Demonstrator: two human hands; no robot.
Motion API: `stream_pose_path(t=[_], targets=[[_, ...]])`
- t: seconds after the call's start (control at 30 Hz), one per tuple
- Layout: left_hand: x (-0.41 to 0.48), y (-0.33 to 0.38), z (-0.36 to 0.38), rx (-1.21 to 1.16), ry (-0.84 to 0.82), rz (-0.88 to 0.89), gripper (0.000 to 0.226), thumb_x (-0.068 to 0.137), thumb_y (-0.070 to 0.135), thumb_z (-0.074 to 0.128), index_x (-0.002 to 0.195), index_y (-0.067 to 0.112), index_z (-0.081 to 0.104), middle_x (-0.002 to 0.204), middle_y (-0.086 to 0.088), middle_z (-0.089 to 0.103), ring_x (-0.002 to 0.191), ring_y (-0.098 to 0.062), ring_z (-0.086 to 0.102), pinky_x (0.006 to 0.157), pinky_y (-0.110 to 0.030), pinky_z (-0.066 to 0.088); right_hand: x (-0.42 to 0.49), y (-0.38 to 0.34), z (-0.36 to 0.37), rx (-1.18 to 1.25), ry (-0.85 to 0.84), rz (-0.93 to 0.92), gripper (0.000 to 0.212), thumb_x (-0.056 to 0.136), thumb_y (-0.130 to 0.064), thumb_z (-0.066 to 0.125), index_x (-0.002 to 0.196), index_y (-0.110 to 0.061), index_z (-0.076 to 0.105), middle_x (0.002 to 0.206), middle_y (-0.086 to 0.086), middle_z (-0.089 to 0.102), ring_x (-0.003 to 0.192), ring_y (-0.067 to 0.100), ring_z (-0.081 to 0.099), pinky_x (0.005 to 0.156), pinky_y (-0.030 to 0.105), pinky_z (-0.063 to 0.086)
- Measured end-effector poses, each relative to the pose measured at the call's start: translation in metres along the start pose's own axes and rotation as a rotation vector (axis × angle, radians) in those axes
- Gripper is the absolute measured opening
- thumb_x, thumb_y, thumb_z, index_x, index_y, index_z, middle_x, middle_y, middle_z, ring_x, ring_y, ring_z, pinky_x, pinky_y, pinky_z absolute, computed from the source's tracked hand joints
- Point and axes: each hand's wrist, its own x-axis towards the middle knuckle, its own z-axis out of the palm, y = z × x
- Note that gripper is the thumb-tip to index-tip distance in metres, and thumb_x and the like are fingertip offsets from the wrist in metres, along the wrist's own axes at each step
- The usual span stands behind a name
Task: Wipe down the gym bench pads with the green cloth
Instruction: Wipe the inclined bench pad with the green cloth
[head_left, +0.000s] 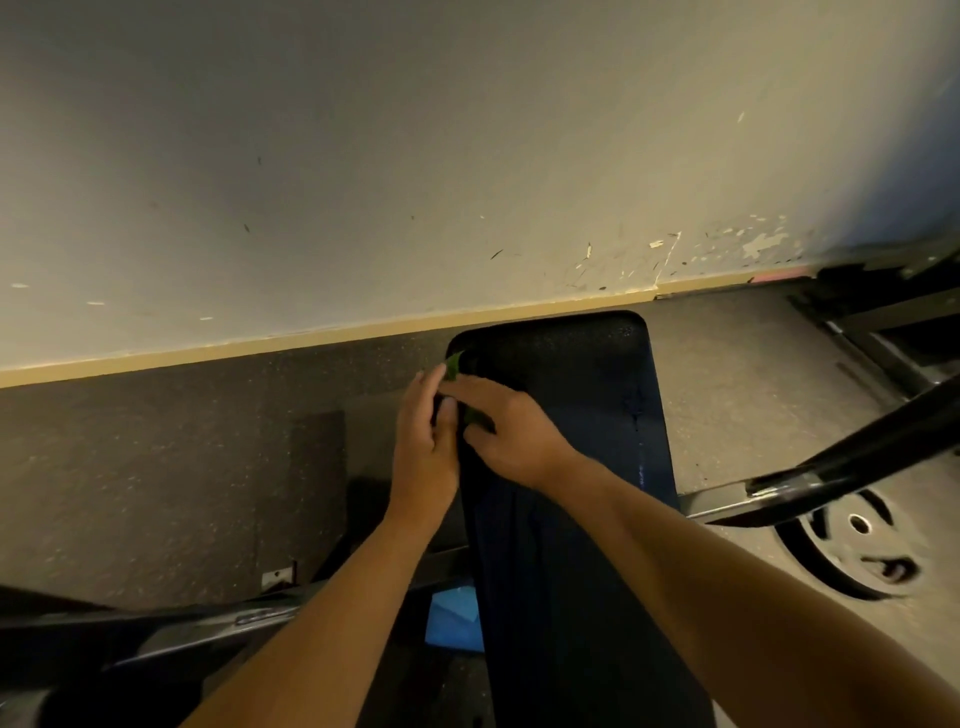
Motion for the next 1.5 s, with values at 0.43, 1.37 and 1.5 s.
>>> stream_pose_path(t=[0.43,1.37,1.5], targets=[[0.043,0.002,-0.016,0.267,0.314,-0.174,0.03,0.103,0.009,0.049,0.129,0.019,0.061,0.115,0.003,0.063,0.108,-0.017,0.061,0.084,-0.029,0.048,0.001,0.015,0.026,-0.297,0.349,0.402,0.063,0.099,-0.016,0.045,0.157,-0.016,0.02,0.165,0.002,0.011,0.152,0.017,0.0,0.123,0.043,0.016],[0.046,0.026,0.026,-0.033,0.167,-0.231,0.045,0.107,0.027,0.044,0.152,0.03,0.038,0.147,0.005,0.049,0.13,-0.01,0.048,0.101,-0.027,0.042,-0.007,0.029,0.038,-0.359,0.429,0.317,0.054,0.103,-0.025,0.045,0.154,-0.021,0.03,0.163,0.001,0.02,0.152,0.016,0.009,0.12,0.045,0.026],[0.026,0.012,0.039,0.008,0.196,-0.234,0.039,0.107,0.022,0.045,0.146,0.026,0.044,0.143,0.002,0.054,0.128,-0.012,0.052,0.103,-0.031,0.046,-0.008,0.031,0.036,-0.317,0.399,0.33,0.055,0.103,-0.026,0.046,0.155,-0.022,0.029,0.164,0.0,0.018,0.152,0.015,0.007,0.12,0.045,0.027]])
